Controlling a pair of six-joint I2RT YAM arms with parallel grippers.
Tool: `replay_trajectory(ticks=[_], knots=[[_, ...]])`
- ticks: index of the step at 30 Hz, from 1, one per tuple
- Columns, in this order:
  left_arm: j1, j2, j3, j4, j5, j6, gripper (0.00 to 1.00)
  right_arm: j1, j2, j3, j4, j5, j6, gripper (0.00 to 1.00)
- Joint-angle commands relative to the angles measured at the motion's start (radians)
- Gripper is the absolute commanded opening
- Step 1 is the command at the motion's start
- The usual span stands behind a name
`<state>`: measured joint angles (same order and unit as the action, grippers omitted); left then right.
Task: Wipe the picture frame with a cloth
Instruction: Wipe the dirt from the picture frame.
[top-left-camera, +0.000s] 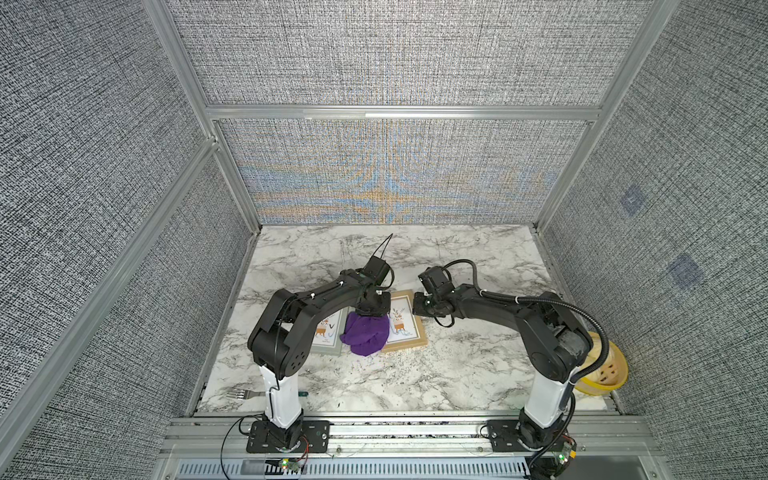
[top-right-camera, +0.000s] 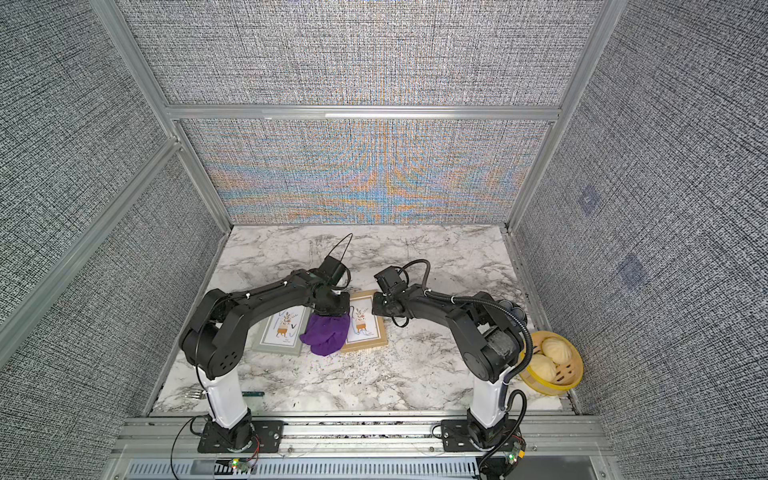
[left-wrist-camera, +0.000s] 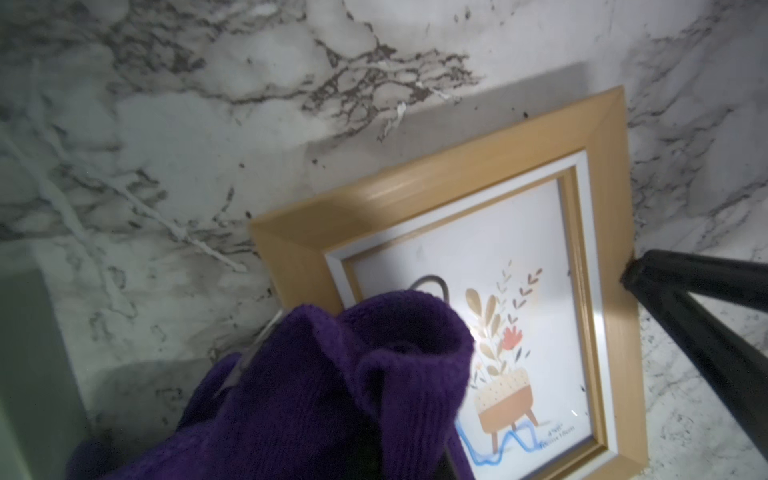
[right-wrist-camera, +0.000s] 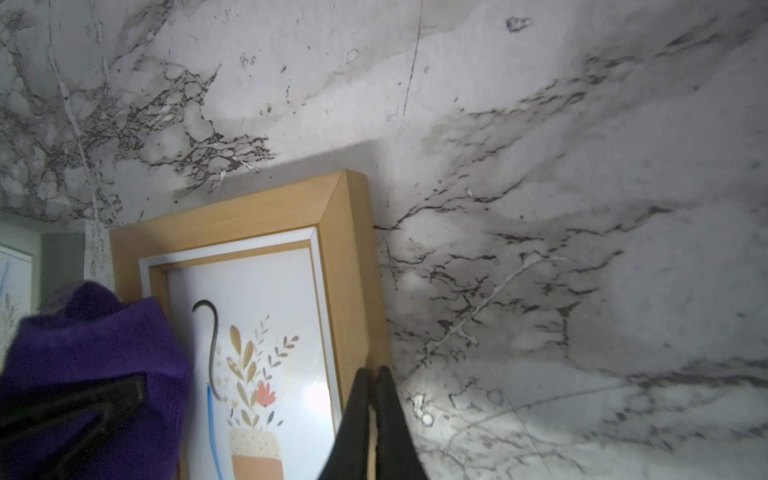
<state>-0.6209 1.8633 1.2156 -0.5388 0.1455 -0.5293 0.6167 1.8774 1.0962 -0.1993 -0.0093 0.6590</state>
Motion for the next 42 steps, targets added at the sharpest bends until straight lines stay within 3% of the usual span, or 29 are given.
replay_trajectory(ticks=[1, 10, 14, 29, 36, 42], knots=[[-0.015, -0.034, -0.071, -0.131, 0.053, -0.052, 0.0, 0.0, 0.054, -0.038, -0.384, 0.035, 0.033, 0.05], [-0.1, -0.142, -0.178, -0.123, 0.081, -0.141, 0.0, 0.002, 0.04, -0.061, -0.371, 0.039, 0.07, 0.05], [-0.106, -0.158, -0.191, -0.159, -0.006, -0.148, 0.0, 0.004, 0.036, -0.065, -0.369, 0.043, 0.064, 0.05], [0.032, 0.032, 0.121, -0.236, -0.118, 0.035, 0.0, 0.002, 0.03, -0.088, -0.37, 0.067, 0.034, 0.05], [0.073, 0.175, 0.309, -0.278, -0.102, 0.136, 0.0, 0.003, 0.02, -0.096, -0.361, 0.071, 0.031, 0.05], [0.074, 0.169, 0.355, -0.265, -0.077, 0.134, 0.0, 0.003, 0.01, -0.096, -0.354, 0.071, 0.037, 0.05]])
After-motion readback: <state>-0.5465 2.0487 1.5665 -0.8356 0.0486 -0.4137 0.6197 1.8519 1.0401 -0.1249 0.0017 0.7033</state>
